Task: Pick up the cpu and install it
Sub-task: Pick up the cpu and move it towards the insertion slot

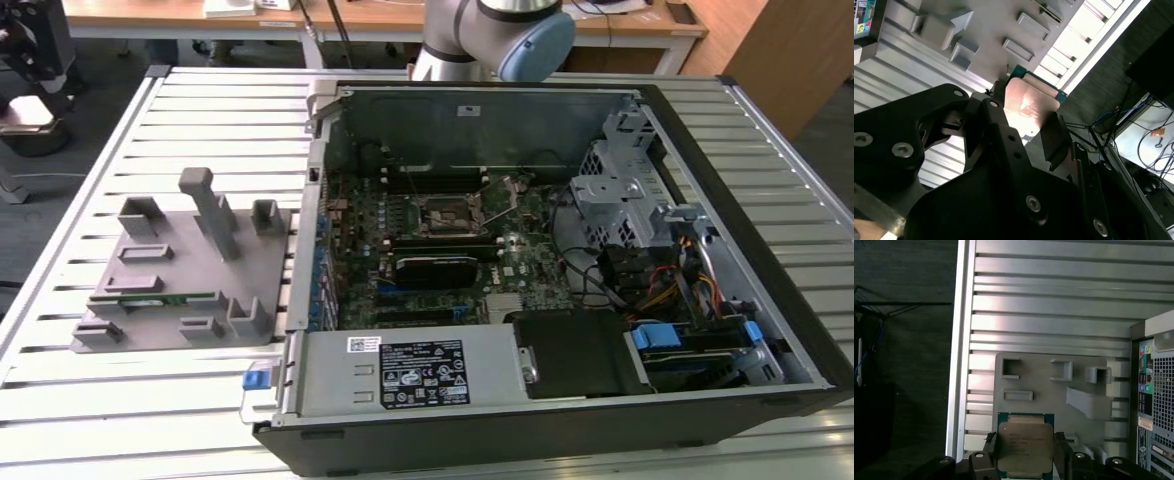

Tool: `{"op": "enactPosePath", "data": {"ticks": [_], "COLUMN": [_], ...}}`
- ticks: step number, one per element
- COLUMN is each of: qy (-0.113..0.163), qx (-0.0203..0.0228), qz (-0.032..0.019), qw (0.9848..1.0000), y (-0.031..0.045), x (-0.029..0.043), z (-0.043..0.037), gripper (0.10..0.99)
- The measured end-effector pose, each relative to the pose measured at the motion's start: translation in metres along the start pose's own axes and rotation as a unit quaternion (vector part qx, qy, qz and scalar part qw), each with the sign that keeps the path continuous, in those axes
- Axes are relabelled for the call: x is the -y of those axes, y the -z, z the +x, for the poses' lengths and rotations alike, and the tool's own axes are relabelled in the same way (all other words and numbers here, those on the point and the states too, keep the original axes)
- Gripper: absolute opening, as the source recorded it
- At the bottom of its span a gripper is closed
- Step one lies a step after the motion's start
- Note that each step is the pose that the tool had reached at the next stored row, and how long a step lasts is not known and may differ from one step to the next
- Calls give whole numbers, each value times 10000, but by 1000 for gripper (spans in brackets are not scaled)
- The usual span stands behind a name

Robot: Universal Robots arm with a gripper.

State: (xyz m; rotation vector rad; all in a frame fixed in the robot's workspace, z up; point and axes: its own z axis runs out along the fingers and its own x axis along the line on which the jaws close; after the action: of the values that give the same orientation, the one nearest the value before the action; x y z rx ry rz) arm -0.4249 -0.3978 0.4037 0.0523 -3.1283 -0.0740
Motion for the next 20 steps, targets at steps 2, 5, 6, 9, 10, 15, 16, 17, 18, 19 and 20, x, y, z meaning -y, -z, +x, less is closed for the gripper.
{"op": "enactPosePath", "data": {"ticks": [2, 5, 6, 9, 10, 15, 16, 17, 18, 19, 20], "qy": [-1, -2, -2, -3, -3, -3, -3, -3, -3, -3, -3], "qx": [-2, -5, -5, -4, -5, -5, -7, -6, -6, -6, -6], "qz": [-6, -19, -34, -64, -67, -86, -85, -85, -85, -85, -85], "qw": [10000, 10000, 10000, 10000, 10000, 10000, 10000, 10000, 10000, 10000, 10000], "y": [1, 1, 1, 1, 2, 1, 2, 1, 0, -1, 0], "x": [1, 3, 4, 6, 7, 14, 15, 17, 19, 20, 21], "z": [-38, -95, -111, -162, -184, -393, -438, -483, -528, -573, -618], "gripper": [529, 529, 529, 529, 529, 529, 529, 529, 529, 529, 529]}}
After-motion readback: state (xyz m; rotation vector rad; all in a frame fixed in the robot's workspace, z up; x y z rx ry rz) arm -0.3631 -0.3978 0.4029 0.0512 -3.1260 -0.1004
